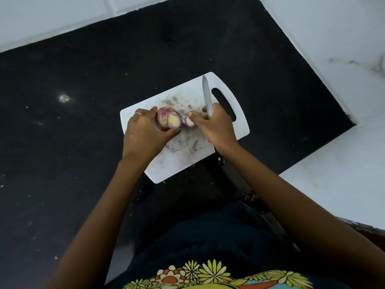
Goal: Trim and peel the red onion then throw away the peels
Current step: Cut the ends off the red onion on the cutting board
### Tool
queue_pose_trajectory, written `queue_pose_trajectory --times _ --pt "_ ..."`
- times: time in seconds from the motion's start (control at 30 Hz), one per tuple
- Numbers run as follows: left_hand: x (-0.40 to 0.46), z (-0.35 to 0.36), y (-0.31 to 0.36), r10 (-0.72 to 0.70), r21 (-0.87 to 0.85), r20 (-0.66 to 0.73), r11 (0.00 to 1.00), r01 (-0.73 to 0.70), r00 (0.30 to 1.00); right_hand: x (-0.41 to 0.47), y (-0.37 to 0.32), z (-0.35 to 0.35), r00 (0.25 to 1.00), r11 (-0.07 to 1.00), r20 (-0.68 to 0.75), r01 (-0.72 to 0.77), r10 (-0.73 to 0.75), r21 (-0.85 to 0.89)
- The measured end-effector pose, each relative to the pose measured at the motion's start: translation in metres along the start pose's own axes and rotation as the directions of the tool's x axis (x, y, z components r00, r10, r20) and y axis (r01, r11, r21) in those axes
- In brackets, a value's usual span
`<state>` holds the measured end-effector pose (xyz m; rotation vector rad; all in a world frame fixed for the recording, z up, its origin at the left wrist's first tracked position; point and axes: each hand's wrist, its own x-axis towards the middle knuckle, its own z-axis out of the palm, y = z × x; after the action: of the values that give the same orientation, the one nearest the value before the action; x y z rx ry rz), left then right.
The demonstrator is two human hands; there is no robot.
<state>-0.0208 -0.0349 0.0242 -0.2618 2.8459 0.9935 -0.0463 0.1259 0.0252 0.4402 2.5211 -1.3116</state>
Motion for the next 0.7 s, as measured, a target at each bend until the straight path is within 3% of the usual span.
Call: queue_pose_trajectory --times 0.17,0.4,0.53,0.7 --pt "-0.002 0.005 0.002 -0.042 -0.054 0.012 0.998 0.043 0.999 0.008 -0.01 0.01 0.993 0.997 0.109 -0.042 0.035 0.062" --pt "-0.003 0.013 0.003 0.016 0.027 -0.041 1.0 -0.015 0.999 0.006 -0.008 0.01 0.981 0.966 0.168 -0.133 0.097 0.221" --pt "-0.003 0.015 0.005 0.017 0.094 -0.1 0.996 -0.008 0.995 0.002 -0.009 0.006 0.983 0.963 0.17 -0.105 0.064 0.249" --pt "0.004 0.013 -0.001 -0.015 -0.083 -0.112 0.997 0.006 0.994 0.003 -0.011 -0.003 0.974 0.92 0.207 -0.165 0.094 0.357"
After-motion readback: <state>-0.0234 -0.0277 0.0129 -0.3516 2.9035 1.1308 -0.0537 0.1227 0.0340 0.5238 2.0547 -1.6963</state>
